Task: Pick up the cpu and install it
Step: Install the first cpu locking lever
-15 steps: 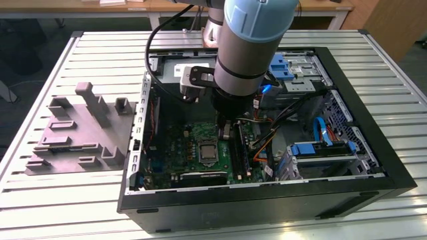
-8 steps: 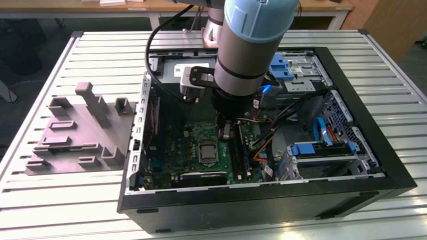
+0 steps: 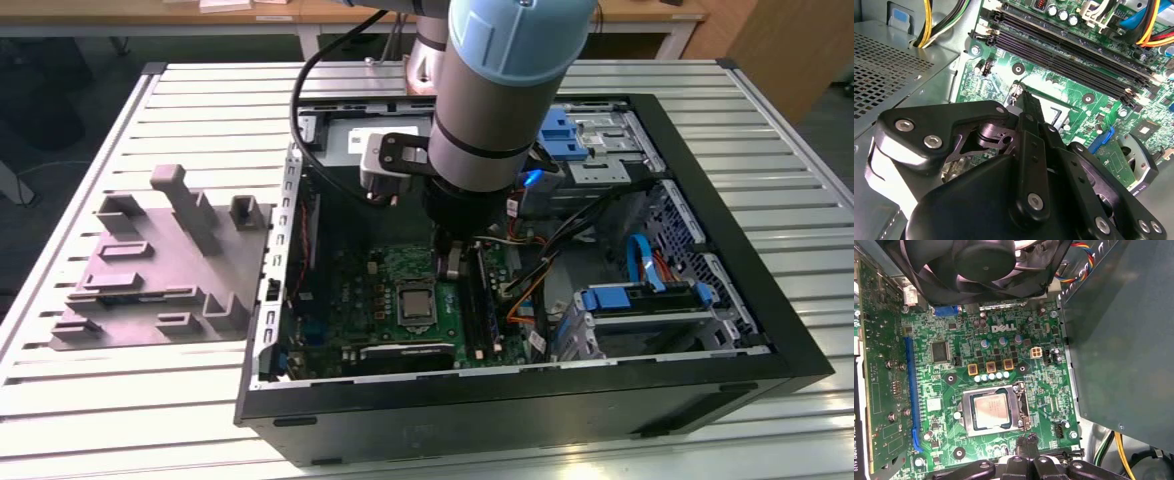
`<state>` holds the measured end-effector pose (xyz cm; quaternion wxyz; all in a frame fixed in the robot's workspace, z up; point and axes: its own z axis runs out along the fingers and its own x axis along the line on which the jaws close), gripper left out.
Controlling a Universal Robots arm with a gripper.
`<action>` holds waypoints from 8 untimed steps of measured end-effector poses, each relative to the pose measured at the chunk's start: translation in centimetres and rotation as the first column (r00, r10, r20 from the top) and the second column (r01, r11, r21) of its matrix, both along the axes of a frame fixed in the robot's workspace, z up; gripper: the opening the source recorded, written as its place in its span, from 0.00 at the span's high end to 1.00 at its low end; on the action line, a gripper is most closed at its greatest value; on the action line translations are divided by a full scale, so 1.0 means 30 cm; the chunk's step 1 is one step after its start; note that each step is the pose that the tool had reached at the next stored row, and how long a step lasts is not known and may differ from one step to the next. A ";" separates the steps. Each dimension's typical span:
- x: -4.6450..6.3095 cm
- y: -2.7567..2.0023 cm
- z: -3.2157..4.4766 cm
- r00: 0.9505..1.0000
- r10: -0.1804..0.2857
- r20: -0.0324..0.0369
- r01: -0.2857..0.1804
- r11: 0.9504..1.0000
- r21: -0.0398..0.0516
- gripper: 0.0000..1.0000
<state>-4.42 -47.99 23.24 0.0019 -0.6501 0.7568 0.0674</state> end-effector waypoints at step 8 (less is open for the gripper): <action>0.000 -0.005 -0.001 0.999 0.032 0.000 -0.032 0.999 -0.007 0.89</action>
